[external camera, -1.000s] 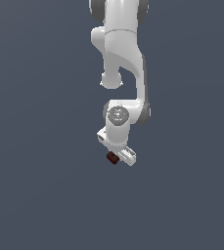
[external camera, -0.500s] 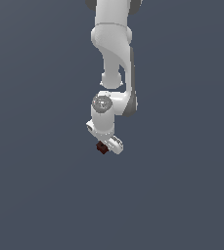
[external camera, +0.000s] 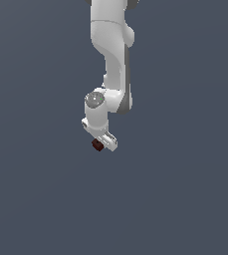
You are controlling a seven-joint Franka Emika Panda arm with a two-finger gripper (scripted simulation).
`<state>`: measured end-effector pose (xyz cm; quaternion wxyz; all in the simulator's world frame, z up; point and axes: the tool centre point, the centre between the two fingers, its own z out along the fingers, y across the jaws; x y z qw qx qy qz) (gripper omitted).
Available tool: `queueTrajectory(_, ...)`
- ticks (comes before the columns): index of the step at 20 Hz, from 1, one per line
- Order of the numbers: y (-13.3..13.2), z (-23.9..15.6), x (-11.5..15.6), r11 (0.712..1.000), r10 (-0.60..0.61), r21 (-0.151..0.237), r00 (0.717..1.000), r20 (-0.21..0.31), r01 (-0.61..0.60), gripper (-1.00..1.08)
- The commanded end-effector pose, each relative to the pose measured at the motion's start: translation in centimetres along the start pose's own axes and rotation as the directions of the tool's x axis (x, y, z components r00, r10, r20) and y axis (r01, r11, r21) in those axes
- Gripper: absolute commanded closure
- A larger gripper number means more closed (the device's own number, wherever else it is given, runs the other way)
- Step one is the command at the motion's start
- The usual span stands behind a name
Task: Pick up the object and move it to a goal position.
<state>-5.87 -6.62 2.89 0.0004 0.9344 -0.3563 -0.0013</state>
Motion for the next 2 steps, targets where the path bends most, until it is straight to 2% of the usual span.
queueTrajectory(1,0.40,-0.09,0.05,1.000,-0.001,0.001,1.000,-0.002,0.001,1.08)
queueTrajectory(2,0.44,-0.09,0.06,1.000,-0.001,0.001,1.000,-0.002,0.001,1.08)
